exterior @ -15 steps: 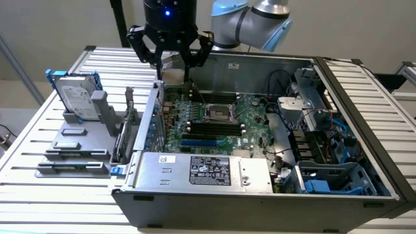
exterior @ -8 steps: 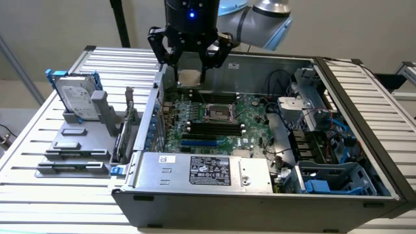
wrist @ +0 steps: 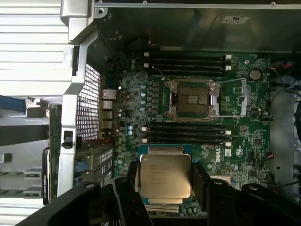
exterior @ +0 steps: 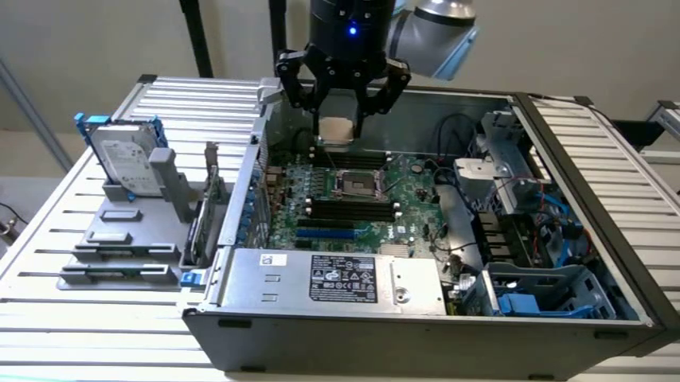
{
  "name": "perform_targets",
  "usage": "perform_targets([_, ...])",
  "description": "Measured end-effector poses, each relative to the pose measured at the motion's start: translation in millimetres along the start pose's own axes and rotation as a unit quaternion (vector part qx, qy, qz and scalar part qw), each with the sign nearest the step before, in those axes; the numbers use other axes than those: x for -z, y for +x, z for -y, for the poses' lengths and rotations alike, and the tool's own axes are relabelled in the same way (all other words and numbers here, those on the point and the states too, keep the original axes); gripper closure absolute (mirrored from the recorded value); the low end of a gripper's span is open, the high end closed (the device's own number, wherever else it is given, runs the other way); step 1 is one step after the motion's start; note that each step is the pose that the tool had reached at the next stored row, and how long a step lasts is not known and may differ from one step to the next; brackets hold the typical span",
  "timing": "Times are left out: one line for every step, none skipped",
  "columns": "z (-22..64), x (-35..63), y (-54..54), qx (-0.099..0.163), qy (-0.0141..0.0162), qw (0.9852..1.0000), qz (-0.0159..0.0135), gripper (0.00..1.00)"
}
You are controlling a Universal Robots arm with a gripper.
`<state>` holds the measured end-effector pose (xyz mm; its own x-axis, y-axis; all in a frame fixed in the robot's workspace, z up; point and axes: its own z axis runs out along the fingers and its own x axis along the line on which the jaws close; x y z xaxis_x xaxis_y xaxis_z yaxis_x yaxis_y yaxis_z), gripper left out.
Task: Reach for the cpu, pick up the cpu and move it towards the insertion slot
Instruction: 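Pick up the cpu and move it towards the insertion slot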
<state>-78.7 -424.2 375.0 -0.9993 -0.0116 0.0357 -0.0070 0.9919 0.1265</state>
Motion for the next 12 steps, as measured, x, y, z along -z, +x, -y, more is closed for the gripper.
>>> perform_targets([-2.2, -1.3, -2.9, 0.0, 0.0013, 1.0, 0.0, 0.45])
perform_targets([-4.7, -2.7, -5.9, 0.0, 0.0025, 1.0, 0.0, 0.45])
perform_targets([-7.3, -4.2, -8.6, 0.0, 0.0035, 1.0, 0.0, 0.45])
perform_targets([-10.0, -5.8, -11.1, 0.0, 0.0045, 1.0, 0.0, 0.45])
perform_targets([-12.8, -7.4, -13.4, 0.0, 0.0052, 1.0, 0.0, 0.45])
perform_targets([-16.2, -9.3, -15.9, 0.0, 0.006, 1.0, -0.0001, 0.45])
perform_targets([-19.4, -11.1, -18.1, 0.0, 0.0067, 1.0, -0.0001, 0.45])
perform_targets([-22.6, -12.9, -20.1, 0.0, 0.0072, 1.0, 0.0, 0.45])
perform_targets([-26.0, -14.8, -22.2, 0.0, 0.0077, 1.0, -0.0001, 0.45])
perform_targets([-29.4, -16.8, -24.1, 0.0, 0.0081, 1.0, 0.0, 0.45])
perform_targets([-32.7, -18.9, -26.0, 0.0, 0.0083, 1.0, 0.0, 0.45])
perform_targets([-36.1, -20.9, -27.9, 0.0, 0.0085, 1.0, -0.0001, 0.45])
